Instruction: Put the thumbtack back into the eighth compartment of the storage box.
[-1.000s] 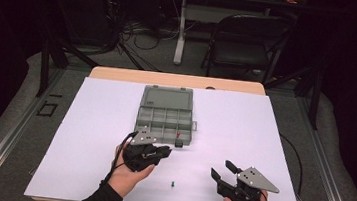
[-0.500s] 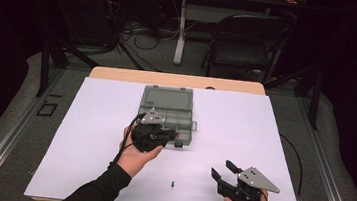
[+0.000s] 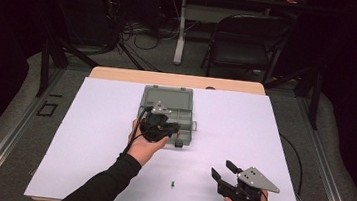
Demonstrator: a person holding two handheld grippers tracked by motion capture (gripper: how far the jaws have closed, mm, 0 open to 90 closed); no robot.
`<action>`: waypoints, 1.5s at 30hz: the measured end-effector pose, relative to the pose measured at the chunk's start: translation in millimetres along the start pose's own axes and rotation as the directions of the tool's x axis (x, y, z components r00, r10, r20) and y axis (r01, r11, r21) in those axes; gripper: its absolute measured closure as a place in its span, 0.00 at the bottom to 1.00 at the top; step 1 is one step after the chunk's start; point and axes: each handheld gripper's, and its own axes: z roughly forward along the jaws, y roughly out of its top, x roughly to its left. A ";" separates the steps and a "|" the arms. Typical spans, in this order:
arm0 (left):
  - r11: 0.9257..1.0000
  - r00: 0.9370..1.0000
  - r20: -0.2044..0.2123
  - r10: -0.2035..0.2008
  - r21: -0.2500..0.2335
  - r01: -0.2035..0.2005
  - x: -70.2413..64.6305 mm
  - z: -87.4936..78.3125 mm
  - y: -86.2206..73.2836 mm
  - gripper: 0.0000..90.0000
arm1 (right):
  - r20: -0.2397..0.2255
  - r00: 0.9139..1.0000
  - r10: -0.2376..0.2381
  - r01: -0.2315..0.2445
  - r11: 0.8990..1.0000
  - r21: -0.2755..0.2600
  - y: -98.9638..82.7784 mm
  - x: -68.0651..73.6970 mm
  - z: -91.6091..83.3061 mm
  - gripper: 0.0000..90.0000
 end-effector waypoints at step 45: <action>0.997 0.998 -0.039 -0.047 0.063 0.049 5.6 56.5 -15.0 0.84 | -0.008 1.000 -0.004 0.004 1.000 0.003 -0.1 0.3 0.7 0.46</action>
